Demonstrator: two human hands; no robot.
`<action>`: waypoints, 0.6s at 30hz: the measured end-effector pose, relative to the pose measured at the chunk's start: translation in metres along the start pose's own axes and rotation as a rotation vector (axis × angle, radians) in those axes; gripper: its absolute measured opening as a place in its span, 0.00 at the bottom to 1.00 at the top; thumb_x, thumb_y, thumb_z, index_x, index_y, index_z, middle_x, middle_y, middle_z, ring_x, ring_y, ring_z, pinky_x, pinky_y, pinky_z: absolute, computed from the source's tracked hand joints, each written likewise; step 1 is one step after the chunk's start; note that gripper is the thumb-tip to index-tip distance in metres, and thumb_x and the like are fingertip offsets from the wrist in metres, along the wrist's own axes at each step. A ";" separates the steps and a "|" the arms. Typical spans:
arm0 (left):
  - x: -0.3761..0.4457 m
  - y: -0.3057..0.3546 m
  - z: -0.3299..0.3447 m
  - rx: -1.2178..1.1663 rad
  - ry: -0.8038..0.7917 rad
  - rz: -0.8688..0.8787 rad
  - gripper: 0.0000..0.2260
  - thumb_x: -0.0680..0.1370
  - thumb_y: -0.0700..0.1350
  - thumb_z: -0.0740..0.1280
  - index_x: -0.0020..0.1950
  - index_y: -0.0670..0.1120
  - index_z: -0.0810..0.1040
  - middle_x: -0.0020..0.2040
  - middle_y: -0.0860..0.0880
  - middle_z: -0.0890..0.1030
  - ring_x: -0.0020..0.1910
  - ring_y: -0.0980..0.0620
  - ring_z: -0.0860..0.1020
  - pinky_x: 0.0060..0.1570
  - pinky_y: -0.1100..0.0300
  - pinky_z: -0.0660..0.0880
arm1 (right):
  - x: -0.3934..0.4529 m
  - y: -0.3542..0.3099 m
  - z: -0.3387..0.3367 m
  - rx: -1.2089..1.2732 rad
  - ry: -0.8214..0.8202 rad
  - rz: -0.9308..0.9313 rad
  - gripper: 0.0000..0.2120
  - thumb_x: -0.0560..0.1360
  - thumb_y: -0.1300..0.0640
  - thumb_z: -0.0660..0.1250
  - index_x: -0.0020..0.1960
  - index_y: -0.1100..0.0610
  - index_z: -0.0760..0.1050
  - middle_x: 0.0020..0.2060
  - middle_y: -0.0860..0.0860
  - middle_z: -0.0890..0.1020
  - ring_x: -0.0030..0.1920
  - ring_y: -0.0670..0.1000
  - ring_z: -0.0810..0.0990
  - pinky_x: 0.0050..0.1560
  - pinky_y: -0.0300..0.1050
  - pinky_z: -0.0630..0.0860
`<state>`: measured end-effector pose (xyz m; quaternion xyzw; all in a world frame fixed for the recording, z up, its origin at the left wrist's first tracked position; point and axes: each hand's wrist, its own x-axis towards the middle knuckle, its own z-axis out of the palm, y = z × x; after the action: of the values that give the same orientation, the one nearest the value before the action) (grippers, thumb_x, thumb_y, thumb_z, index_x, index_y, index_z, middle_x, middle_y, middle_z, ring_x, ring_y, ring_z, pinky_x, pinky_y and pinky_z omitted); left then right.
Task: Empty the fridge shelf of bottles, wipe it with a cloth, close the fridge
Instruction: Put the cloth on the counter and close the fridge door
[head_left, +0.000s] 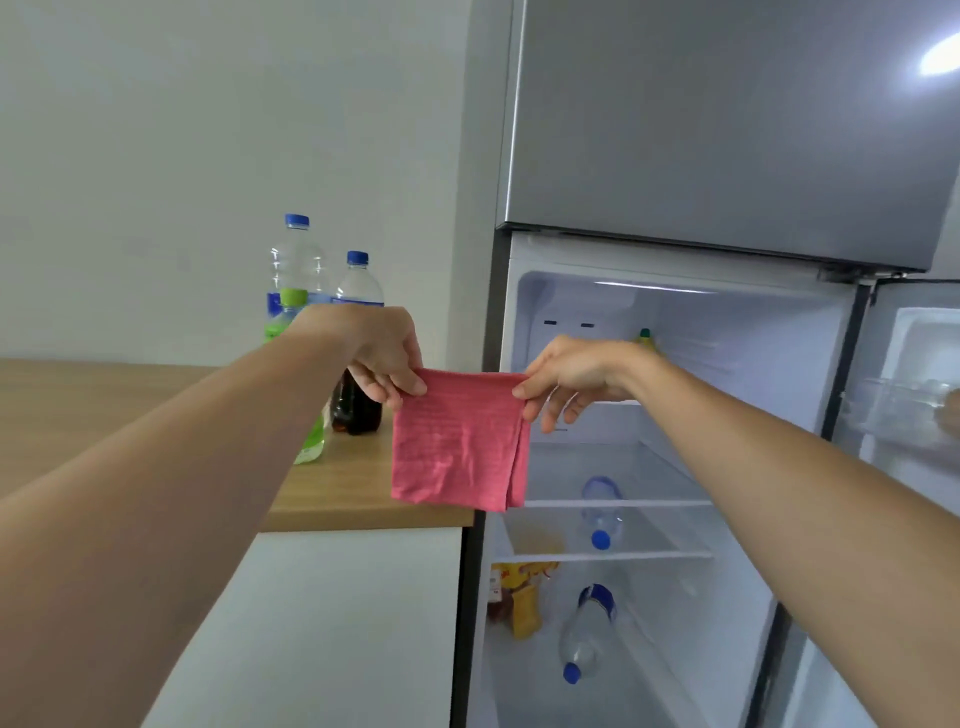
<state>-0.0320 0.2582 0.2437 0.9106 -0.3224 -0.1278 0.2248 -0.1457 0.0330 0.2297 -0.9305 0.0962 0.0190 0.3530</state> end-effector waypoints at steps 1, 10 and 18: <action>0.001 -0.010 -0.003 -0.025 0.018 -0.027 0.06 0.75 0.39 0.74 0.50 0.40 0.83 0.42 0.41 0.88 0.42 0.48 0.87 0.37 0.62 0.82 | 0.010 -0.008 0.006 0.009 0.023 -0.012 0.07 0.79 0.60 0.70 0.53 0.63 0.79 0.42 0.57 0.87 0.34 0.54 0.85 0.33 0.44 0.76; 0.031 -0.096 0.025 0.116 0.728 0.120 0.08 0.72 0.37 0.70 0.47 0.44 0.87 0.39 0.45 0.81 0.38 0.46 0.79 0.37 0.57 0.72 | 0.075 -0.020 0.081 -0.019 0.283 -0.204 0.12 0.82 0.59 0.63 0.62 0.59 0.81 0.50 0.54 0.83 0.28 0.54 0.86 0.21 0.39 0.74; 0.006 -0.147 0.115 0.155 0.546 0.071 0.13 0.70 0.37 0.64 0.47 0.46 0.86 0.45 0.44 0.84 0.47 0.41 0.81 0.46 0.52 0.79 | 0.065 0.054 0.172 -0.292 0.347 -0.289 0.14 0.83 0.52 0.61 0.60 0.50 0.83 0.41 0.50 0.86 0.27 0.47 0.82 0.35 0.49 0.84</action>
<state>0.0071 0.3177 0.0713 0.9139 -0.2904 0.1551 0.2374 -0.0865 0.0961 0.0586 -0.9649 0.0178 -0.1777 0.1925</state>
